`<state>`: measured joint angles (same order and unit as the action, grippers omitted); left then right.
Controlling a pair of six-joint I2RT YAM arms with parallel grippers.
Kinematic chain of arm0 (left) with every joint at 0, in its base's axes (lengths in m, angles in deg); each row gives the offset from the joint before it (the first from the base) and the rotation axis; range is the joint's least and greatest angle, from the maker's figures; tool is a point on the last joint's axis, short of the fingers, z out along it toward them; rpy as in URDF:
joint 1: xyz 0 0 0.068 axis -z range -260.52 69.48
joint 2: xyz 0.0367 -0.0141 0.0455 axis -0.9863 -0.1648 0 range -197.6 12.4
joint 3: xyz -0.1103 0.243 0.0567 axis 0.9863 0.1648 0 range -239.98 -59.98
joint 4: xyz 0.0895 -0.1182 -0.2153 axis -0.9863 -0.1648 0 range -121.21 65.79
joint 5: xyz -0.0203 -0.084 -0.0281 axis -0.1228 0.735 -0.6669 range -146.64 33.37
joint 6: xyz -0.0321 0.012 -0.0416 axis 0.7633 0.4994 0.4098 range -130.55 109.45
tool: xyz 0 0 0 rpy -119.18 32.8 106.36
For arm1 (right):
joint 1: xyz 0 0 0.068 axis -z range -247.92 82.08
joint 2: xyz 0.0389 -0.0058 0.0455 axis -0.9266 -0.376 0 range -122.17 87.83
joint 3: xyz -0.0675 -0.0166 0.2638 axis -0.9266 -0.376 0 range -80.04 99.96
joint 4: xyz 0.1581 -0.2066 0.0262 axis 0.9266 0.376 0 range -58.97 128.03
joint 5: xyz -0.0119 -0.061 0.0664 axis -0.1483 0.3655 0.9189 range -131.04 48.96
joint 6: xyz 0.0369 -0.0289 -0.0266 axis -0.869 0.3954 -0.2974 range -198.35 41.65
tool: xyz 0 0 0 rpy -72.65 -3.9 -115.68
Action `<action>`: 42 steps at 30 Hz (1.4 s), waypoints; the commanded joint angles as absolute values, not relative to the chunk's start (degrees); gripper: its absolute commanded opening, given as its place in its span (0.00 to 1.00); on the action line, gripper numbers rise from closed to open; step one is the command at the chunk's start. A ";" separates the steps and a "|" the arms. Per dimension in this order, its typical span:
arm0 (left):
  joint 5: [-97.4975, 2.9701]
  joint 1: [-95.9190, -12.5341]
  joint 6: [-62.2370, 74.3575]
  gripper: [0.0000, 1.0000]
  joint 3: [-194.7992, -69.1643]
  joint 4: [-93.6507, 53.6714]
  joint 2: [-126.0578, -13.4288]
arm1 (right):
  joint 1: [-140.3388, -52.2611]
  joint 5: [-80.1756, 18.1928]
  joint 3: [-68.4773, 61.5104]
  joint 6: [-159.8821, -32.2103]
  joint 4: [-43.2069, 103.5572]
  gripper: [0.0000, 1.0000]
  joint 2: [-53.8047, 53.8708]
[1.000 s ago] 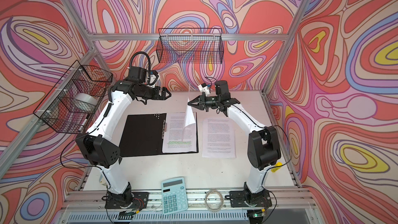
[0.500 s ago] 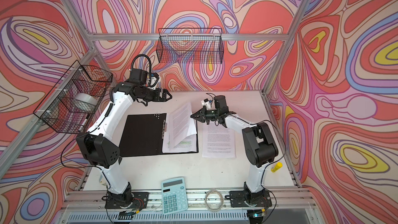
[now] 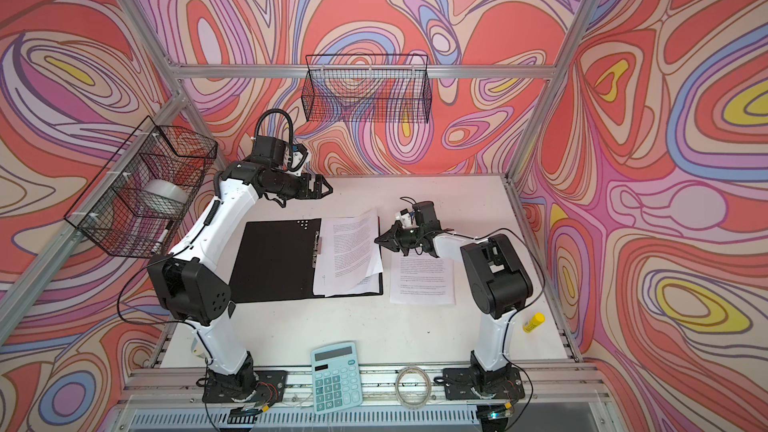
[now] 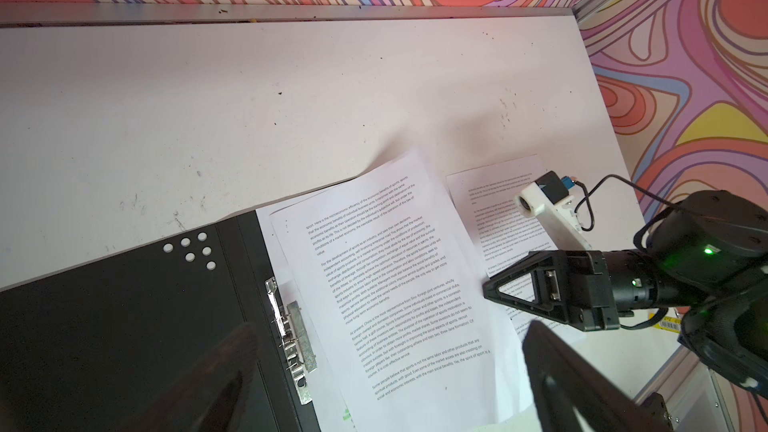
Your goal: Put the files into the folder
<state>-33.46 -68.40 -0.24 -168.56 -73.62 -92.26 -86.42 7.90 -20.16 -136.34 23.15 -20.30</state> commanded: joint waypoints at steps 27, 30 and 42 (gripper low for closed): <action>-31.59 -68.43 0.88 1.00 -167.08 -71.85 -91.41 | -88.74 4.57 -23.60 -142.71 13.80 0.00 -25.55; -31.42 -68.39 0.97 1.00 -167.08 -71.85 -91.53 | -89.01 4.37 -24.00 -142.37 14.15 0.00 -25.55; -31.08 -68.39 1.23 1.00 -166.47 -71.41 -91.35 | -89.09 2.76 -22.08 -136.81 22.14 0.00 -26.13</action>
